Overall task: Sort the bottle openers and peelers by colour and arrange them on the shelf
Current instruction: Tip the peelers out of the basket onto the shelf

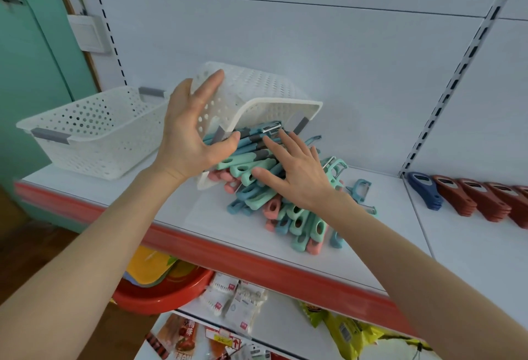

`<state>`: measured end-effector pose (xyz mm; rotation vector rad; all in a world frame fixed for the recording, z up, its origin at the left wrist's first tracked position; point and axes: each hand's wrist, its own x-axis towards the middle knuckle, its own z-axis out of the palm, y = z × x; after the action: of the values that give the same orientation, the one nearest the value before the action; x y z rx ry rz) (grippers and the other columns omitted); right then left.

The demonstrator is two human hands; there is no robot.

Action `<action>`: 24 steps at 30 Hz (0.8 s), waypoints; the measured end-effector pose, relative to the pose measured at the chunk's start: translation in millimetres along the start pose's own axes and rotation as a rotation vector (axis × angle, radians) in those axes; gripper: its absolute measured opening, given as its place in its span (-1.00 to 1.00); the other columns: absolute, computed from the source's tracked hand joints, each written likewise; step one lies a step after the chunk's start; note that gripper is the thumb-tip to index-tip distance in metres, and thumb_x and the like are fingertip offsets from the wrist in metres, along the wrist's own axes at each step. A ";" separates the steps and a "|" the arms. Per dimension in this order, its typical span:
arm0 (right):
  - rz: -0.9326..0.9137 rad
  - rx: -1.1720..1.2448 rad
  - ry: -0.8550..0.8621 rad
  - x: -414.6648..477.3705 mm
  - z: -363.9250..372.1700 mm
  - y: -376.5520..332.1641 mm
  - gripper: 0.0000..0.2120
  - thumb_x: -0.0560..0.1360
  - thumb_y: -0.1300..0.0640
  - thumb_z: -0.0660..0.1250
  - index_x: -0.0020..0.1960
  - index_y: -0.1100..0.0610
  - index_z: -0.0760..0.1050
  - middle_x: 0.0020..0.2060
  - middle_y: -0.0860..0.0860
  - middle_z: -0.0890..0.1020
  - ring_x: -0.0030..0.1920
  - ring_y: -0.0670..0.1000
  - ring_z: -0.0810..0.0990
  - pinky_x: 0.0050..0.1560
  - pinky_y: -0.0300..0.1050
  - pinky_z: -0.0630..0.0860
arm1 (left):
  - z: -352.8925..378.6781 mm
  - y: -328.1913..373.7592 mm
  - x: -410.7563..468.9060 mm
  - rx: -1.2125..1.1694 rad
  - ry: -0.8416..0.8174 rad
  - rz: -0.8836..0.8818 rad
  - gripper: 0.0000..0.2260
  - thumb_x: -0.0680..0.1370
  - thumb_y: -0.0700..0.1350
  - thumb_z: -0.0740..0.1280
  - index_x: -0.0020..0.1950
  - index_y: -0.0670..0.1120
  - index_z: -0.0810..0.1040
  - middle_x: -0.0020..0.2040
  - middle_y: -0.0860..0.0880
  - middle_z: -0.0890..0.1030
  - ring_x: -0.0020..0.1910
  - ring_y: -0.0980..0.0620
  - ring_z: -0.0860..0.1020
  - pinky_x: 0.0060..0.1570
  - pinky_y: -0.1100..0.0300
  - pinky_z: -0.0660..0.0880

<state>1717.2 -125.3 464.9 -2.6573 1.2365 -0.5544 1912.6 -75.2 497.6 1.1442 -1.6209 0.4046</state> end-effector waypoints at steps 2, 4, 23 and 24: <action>-0.013 -0.004 -0.002 5.3 0.0 -1.4 -0.33 0.48 -0.34 0.03 0.51 -0.11 0.01 0.53 0.01 -0.03 0.52 0.02 -0.13 0.46 0.17 -0.15 | -1.8 -2.0 1.9 0.014 -0.008 0.016 -0.37 0.34 0.02 0.36 0.37 -0.12 0.34 0.05 0.02 0.35 0.06 0.17 0.34 0.16 0.46 0.24; -0.024 0.005 -0.014 10.9 0.0 -3.4 -0.33 0.48 -0.33 0.03 0.51 -0.12 0.00 0.53 0.01 -0.03 0.52 0.02 -0.13 0.47 0.18 -0.15 | -3.7 -3.4 3.5 0.028 -0.014 0.023 -0.37 0.34 0.02 0.36 0.37 -0.12 0.34 0.05 -0.02 0.35 0.07 0.15 0.32 0.16 0.46 0.24; -0.113 0.008 -0.070 32.0 3.4 -9.3 -0.47 0.49 -0.31 0.10 0.39 -0.12 0.26 0.41 -0.10 0.29 0.42 0.00 0.21 0.40 0.16 0.11 | -12.8 -19.3 5.1 0.070 -0.062 0.021 -0.39 0.33 0.03 0.33 0.36 -0.01 0.25 0.00 -0.18 0.38 0.01 -0.02 0.38 0.12 0.42 0.26; -0.113 -0.002 -0.069 30.4 2.8 -8.4 -0.46 0.49 -0.30 0.10 0.40 -0.11 0.26 0.41 -0.09 0.30 0.42 0.01 0.22 0.40 0.13 0.12 | -12.8 -20.2 5.9 0.073 -0.062 0.026 -0.39 0.33 0.03 0.33 0.36 -0.01 0.25 -0.01 -0.21 0.40 0.02 -0.03 0.38 0.12 0.40 0.27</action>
<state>1742.2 -143.1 472.9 -2.7359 1.0749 -0.4731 1936.5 -78.3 502.1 1.2015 -1.6886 0.4520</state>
